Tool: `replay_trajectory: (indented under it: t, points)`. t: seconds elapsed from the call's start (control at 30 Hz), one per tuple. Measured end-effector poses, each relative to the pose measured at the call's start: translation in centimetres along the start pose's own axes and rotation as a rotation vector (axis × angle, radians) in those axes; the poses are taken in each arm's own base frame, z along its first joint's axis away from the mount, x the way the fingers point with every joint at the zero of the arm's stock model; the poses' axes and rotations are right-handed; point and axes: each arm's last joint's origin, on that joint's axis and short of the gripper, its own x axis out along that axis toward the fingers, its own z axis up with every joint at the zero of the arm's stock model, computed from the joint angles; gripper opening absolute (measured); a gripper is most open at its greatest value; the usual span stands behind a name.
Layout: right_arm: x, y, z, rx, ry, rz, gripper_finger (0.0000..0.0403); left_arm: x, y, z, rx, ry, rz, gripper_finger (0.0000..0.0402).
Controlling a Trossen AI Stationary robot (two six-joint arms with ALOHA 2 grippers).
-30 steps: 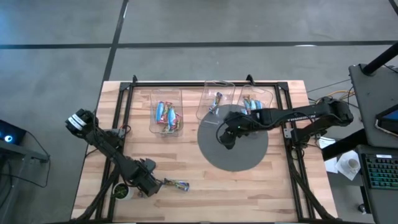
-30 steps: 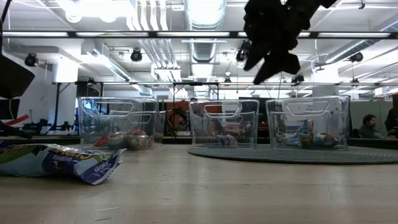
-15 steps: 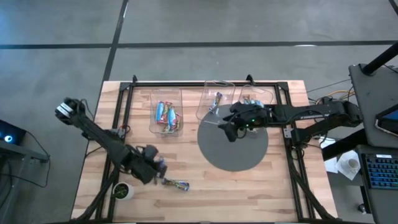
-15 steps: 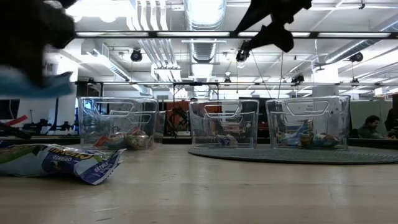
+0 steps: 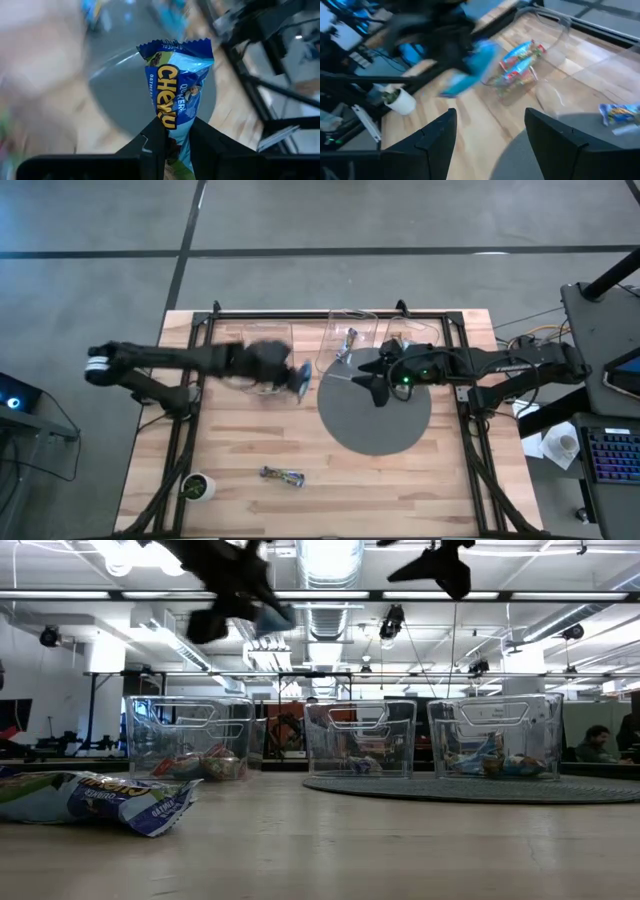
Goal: Pick and place Granola Bars by type
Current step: Put the blue granola bar into the middle transparent bin
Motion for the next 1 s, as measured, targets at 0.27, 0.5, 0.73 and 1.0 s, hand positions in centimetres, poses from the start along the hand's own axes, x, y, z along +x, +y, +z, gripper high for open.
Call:
replay_trajectory:
  t: [0.27,0.5,0.73,1.0]
  points:
    - [-0.3,1.2,0.4,0.018,-0.079,0.08,0.0224,6.3,1.1,8.4,0.105,0.065,-0.032,0.005]
    - [-0.4,1.6,0.0,0.05,-0.085,0.068,0.0224,11.3,1.2,12.5,0.202,0.056,0.093,0.005]
    - [-0.7,2.5,-0.6,0.066,-0.07,0.092,0.0224,13.4,1.3,14.5,0.256,-0.005,0.176,0.0051]
    - [-1.9,3.5,-1.2,0.074,-0.111,0.091,0.0224,15.6,3.6,14.7,0.204,0.062,0.178,0.009]
